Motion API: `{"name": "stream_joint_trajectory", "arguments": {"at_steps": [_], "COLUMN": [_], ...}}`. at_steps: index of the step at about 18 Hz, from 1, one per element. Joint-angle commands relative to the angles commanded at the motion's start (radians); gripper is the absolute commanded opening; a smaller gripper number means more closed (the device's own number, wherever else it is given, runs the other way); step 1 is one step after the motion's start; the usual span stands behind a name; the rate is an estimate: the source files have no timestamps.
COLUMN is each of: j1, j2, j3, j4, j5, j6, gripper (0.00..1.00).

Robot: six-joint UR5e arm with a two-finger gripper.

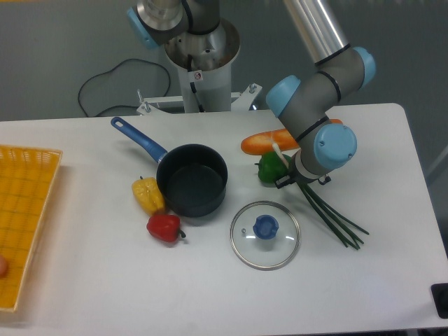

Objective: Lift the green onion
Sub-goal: 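Close the gripper around the green onion stalks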

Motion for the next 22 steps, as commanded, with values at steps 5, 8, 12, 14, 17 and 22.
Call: {"name": "stream_joint_trajectory", "arguments": {"at_steps": [5, 8, 12, 14, 17, 22], "j1": [0.015, 0.018, 0.018, 0.018, 0.021, 0.008], "j2": [-0.005, -0.006, -0.009, -0.011, -0.011, 0.006], "j3": [0.015, 0.021, 0.028, 0.031, 0.067, 0.141], "j4": [0.000, -0.002, -0.003, -0.003, -0.030, -0.159], "j5": [0.000, 0.002, -0.002, -0.002, 0.003, 0.060], "j6": [0.000, -0.002, -0.002, 0.000, -0.002, 0.000], "gripper": [0.28, 0.05, 0.00, 0.00, 0.00, 0.00]}}
